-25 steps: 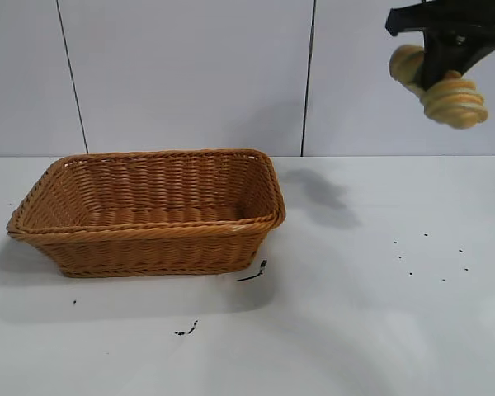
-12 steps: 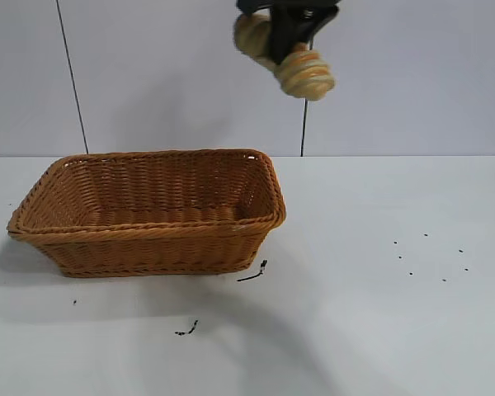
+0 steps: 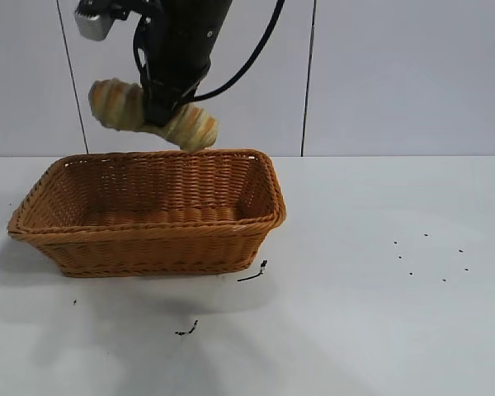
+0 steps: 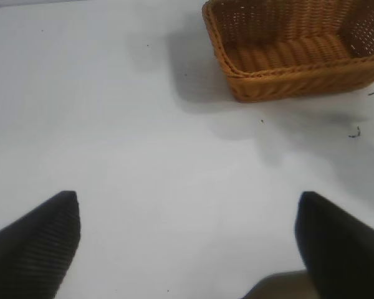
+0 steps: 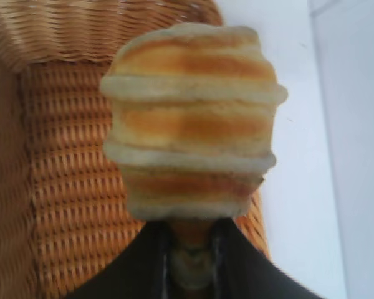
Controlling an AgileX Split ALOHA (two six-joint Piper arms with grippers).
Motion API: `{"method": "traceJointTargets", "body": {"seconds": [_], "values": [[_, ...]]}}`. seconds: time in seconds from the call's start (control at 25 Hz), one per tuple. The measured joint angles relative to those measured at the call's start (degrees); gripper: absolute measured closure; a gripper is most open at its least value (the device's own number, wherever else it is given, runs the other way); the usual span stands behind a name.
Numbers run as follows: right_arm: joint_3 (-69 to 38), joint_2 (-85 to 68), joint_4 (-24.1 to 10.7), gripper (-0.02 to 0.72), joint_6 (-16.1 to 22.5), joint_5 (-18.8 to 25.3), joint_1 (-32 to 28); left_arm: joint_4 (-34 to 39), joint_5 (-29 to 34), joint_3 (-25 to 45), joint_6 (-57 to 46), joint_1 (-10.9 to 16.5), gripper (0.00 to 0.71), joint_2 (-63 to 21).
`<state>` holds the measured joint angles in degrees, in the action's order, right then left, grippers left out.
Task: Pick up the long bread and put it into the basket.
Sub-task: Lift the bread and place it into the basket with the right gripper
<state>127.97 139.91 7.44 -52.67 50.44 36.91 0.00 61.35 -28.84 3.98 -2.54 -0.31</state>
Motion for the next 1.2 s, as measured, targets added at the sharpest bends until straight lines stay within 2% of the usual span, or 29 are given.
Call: {"method": "traceJointTargets", "body": {"seconds": [0.24,0.32,0.4,0.56,0.6,0.72,0.92,1.0,1.04,1.2], "values": [[0.0,2.7,0.6,0.610,0.0,-0.7,0.0,0.0,0.0,0.0,0.0,0.0,0.014,0.0],[0.0,3.0,1.3,0.582,0.0,-0.7,0.0,0.0,0.0,0.0,0.0,0.0,0.014,0.0],[0.0,3.1,1.7,0.495,0.0,-0.7,0.0,0.0,0.0,0.0,0.0,0.0,0.014,0.0],[0.0,3.1,1.8,0.152,1.2,-1.0,0.0,0.0,0.0,0.0,0.0,0.0,0.014,0.0],[0.0,3.1,1.8,0.094,1.7,-1.0,0.0,0.0,0.0,0.0,0.0,0.0,0.014,0.0],[0.0,2.8,1.9,0.029,3.0,-1.0,0.0,0.0,0.0,0.0,0.0,0.0,0.014,0.0],[0.0,-0.3,2.1,0.010,4.4,-1.0,-1.2,0.0,0.0,0.0,0.0,0.0,0.014,0.0],[0.0,-2.7,2.2,0.010,7.9,-0.7,-1.9,0.0,0.0,0.0,0.0,0.0,0.014,0.0],[0.0,-3.7,2.2,0.010,11.3,-0.5,-2.2,0.0,0.0,0.0,0.0,0.0,0.014,0.0],[0.0,-8.1,1.4,0.010,32.2,1.9,-3.9,0.0,0.0,0.0,0.0,0.0,0.014,0.0]]}}
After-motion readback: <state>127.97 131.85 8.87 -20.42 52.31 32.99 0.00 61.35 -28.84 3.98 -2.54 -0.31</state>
